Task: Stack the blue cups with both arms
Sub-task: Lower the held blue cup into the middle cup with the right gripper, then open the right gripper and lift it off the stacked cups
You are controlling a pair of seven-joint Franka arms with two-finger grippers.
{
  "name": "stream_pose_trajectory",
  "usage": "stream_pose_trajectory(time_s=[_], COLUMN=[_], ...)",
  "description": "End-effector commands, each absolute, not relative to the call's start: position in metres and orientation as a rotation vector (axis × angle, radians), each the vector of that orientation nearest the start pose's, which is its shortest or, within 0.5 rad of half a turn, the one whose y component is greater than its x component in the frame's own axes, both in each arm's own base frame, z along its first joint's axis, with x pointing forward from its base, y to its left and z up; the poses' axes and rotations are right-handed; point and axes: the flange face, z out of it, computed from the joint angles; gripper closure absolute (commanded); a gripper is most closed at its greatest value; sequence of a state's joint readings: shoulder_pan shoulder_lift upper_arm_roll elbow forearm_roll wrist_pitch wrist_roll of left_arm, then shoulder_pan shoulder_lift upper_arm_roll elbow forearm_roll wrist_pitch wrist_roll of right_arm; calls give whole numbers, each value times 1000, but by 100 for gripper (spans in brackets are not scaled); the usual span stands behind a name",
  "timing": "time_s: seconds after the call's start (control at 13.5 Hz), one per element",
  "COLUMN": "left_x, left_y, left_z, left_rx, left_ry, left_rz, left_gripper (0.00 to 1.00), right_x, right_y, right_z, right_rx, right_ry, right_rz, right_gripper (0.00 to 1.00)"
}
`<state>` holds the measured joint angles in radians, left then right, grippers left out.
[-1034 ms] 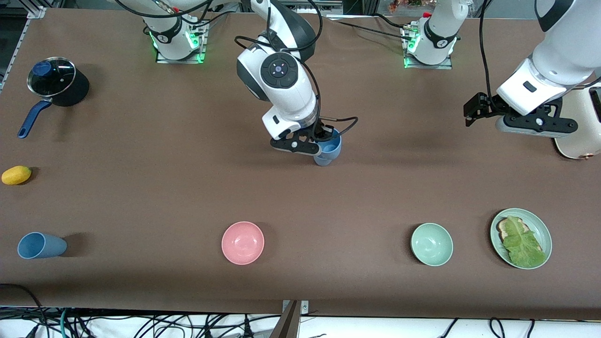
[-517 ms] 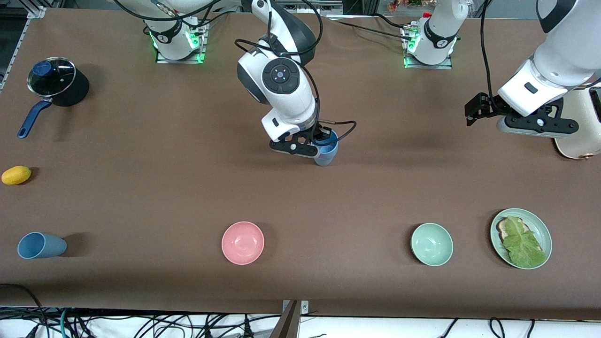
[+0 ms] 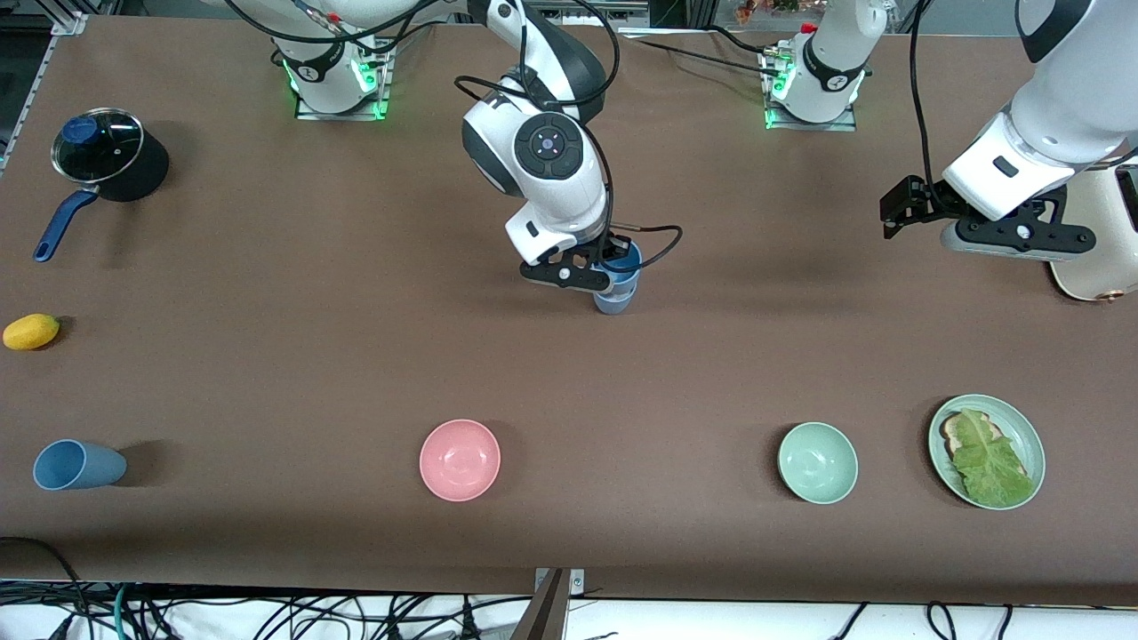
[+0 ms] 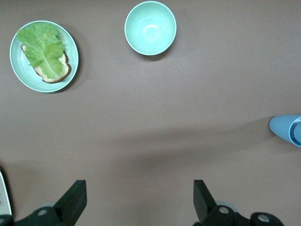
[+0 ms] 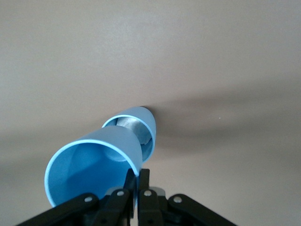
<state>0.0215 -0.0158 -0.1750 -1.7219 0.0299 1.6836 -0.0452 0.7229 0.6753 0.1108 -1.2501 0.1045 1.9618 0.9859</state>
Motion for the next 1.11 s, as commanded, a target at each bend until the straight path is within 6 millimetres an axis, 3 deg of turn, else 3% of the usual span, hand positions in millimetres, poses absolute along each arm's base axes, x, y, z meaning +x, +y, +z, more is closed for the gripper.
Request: stream_pose_trajectory(time_s=[0.0, 0.3, 0.37, 0.44, 0.52, 0.74, 0.81, 1.03], left_x=[551, 551, 551, 551, 551, 551, 551, 551], left_y=[-82, -82, -82, -82, -82, -82, -82, -82], left_z=[577, 577, 577, 577, 577, 577, 577, 577], left_rx=[-3102, -3102, -3102, -3103, -3103, -3103, -3103, -3103], left_ry=[207, 207, 207, 205, 205, 207, 207, 207], left_rz=[39, 39, 39, 39, 39, 36, 36, 36], left_gripper=[0, 0, 0, 0, 0, 0, 0, 0], right_x=[507, 509, 510, 510, 511, 519, 534, 584], right_y=[539, 537, 536, 537, 536, 525, 505, 425], right_z=[369, 367, 370, 373, 377, 385, 396, 440], right_rx=[-3009, -3019, -3011, -3007, -3001, -3011, -3020, -3049], right_ry=[338, 335, 337, 337, 339, 356, 378, 183], right_rz=[152, 139, 141, 138, 133, 124, 96, 39], right_gripper=[100, 98, 75, 66, 43, 10, 0, 0])
